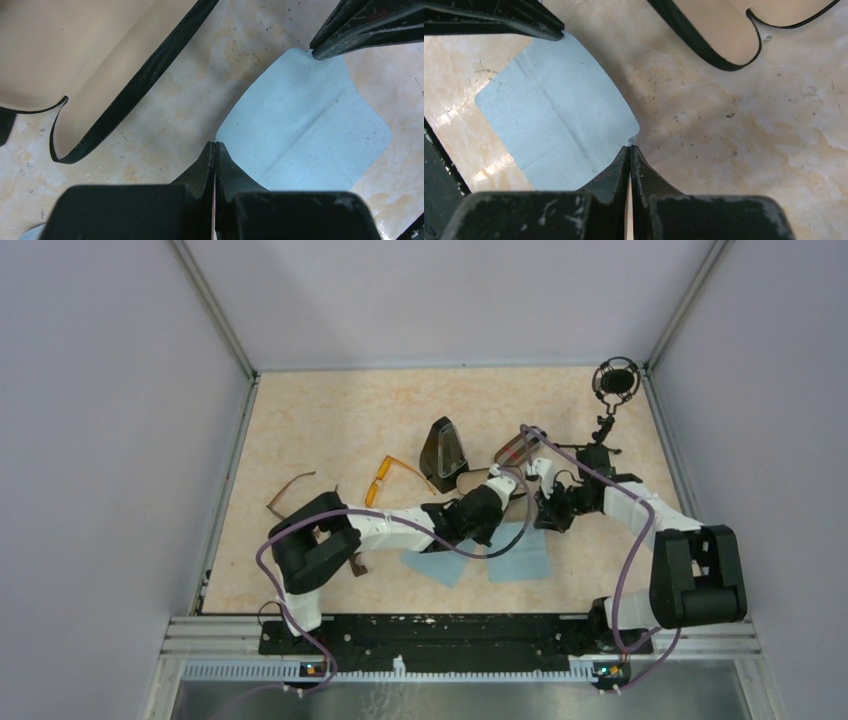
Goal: Organize the sunglasses
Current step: Fold the glasses cleaning cloth at the center of the board.
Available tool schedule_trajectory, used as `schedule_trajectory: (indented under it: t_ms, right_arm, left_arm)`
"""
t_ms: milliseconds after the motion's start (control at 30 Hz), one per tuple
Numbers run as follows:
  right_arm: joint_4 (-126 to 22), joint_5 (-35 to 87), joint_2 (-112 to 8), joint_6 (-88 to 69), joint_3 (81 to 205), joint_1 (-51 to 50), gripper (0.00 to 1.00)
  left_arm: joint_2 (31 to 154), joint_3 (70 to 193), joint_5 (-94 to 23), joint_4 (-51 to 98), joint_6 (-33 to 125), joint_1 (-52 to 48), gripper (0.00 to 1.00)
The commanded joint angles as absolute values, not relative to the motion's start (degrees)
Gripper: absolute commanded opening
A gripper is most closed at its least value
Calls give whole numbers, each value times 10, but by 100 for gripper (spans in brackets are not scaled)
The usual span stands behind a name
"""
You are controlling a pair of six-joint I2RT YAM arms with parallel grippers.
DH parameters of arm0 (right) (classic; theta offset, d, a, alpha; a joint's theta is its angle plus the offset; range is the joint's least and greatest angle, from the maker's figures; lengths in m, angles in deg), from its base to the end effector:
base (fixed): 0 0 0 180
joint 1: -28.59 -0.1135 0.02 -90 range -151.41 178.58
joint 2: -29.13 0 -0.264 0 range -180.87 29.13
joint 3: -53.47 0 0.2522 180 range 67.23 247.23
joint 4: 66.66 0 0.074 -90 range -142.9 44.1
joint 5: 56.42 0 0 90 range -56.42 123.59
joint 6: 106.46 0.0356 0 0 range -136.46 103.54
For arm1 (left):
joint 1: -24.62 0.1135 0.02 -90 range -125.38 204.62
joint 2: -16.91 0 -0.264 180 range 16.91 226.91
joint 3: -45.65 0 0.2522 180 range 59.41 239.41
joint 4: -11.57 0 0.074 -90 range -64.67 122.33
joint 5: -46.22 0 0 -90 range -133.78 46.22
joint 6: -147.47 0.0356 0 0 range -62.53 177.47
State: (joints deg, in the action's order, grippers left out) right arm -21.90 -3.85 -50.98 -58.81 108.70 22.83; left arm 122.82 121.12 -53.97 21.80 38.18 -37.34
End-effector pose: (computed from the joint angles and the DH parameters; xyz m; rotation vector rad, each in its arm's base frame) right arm 0.2357 0.0455 0.1716 -1.1707 2.2454 0.6705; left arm 0.1901 -0.3435 0.1686 0.7571 2.1999 -0.5377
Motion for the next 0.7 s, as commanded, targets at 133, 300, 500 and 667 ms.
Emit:
schedule_trajectory:
  t_ms: [133, 300, 500, 667]
  right_arm:
    - [-191, -53, -448, -633, 1070, 233, 0]
    - [-174, -61, -436, -653, 1058, 233, 0]
    - [-147, -69, -424, -684, 1049, 233, 0]
    - [-125, -71, -413, -706, 1043, 233, 0]
  left_arm:
    - [1184, 1208, -492, 199, 386, -372, 0]
    - [1178, 1201, -470, 201, 372, -372, 0]
    - [1167, 1186, -441, 199, 361, -373, 0]
    - [1165, 1175, -419, 196, 354, -373, 0]
